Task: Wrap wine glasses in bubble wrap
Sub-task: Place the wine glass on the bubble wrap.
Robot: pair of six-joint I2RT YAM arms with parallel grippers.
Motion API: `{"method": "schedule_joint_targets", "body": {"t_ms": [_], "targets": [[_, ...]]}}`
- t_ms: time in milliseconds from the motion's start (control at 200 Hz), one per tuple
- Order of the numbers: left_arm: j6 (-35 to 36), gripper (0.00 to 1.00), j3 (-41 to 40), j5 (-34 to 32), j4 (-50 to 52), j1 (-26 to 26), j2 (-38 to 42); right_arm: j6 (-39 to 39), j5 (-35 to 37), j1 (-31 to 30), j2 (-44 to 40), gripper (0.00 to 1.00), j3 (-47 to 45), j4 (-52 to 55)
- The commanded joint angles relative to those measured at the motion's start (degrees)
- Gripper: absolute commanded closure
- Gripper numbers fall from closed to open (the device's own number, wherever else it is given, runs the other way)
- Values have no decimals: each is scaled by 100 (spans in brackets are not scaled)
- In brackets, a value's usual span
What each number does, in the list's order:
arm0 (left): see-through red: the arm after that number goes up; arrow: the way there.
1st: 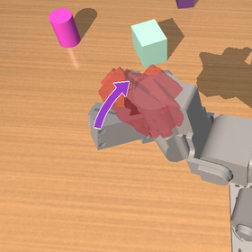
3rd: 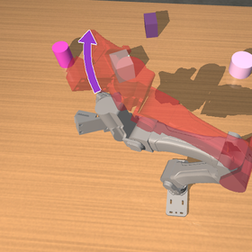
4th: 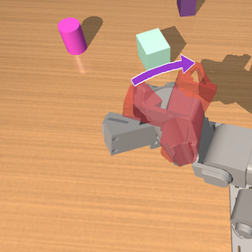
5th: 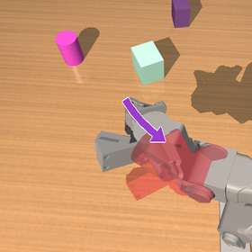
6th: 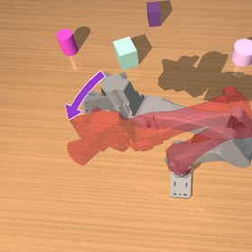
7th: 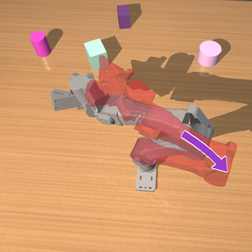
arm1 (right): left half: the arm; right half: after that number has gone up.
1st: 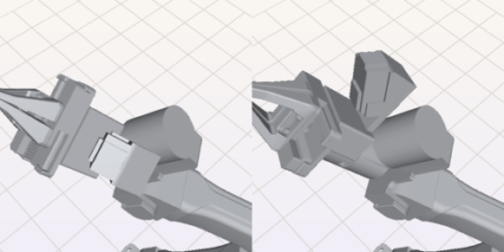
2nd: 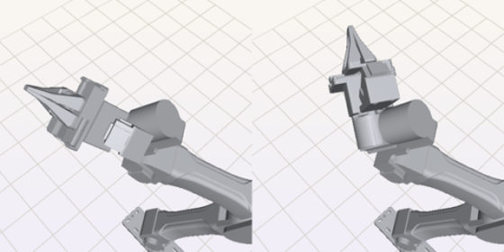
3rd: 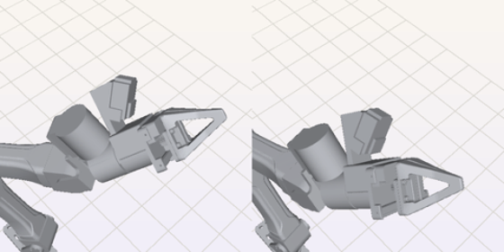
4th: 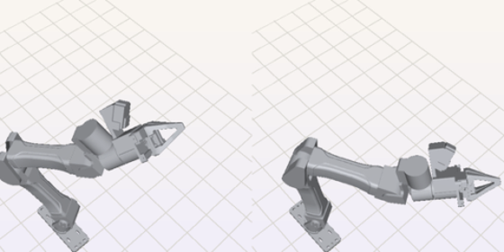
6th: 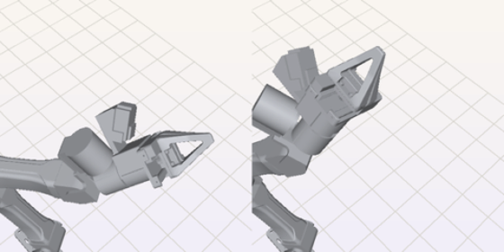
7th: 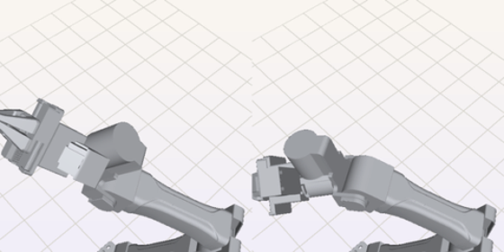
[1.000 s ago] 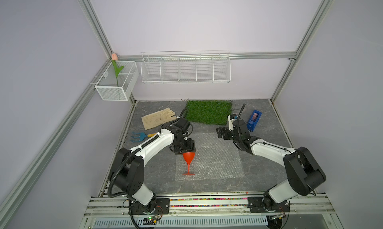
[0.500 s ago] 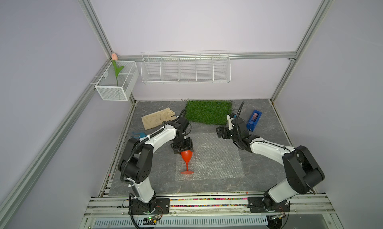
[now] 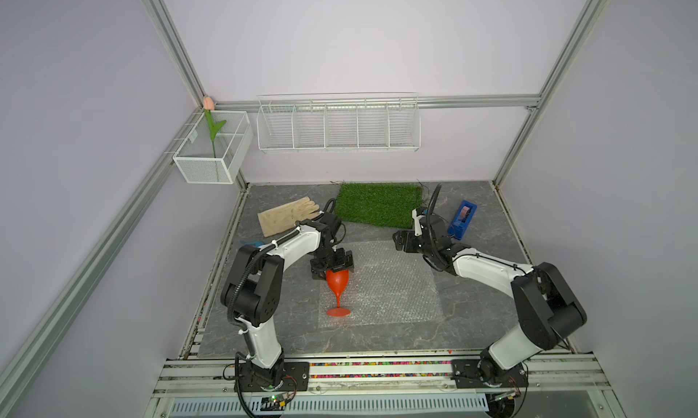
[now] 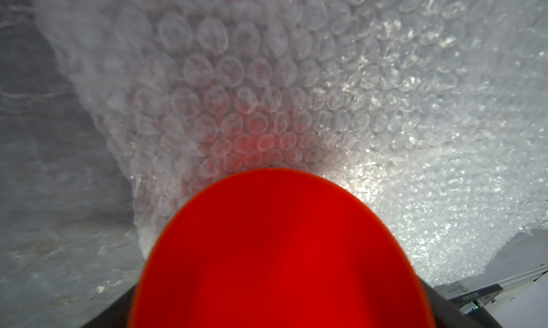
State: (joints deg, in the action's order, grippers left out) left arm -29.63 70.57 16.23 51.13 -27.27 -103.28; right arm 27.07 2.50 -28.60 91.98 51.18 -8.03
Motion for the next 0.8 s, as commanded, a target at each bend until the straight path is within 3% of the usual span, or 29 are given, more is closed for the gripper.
{"method": "schedule_joint_targets", "body": {"t_ms": [0,230,350,455,485,640,795], "targets": [[53,1,210,-171,205,18,501,44,-31,-30,18,11,94,45],[-66,1,-218,-1069,333,235,1639,26,-513,-38,-123,10,182,246],[-153,14,-1036,-1140,-137,400,2225,345,-1236,-187,-145,7,320,259],[-408,43,-1888,-1197,-844,409,2691,526,-1640,-498,-157,0,338,138],[-432,49,-2165,-1212,-1111,406,2813,580,-1682,-593,-148,3,349,138],[-722,60,-3232,-1401,-2031,429,3382,987,-1949,-904,-17,17,393,53],[-798,63,-3606,-1235,-2160,424,3513,1129,-1803,-1161,82,19,389,159]]}}
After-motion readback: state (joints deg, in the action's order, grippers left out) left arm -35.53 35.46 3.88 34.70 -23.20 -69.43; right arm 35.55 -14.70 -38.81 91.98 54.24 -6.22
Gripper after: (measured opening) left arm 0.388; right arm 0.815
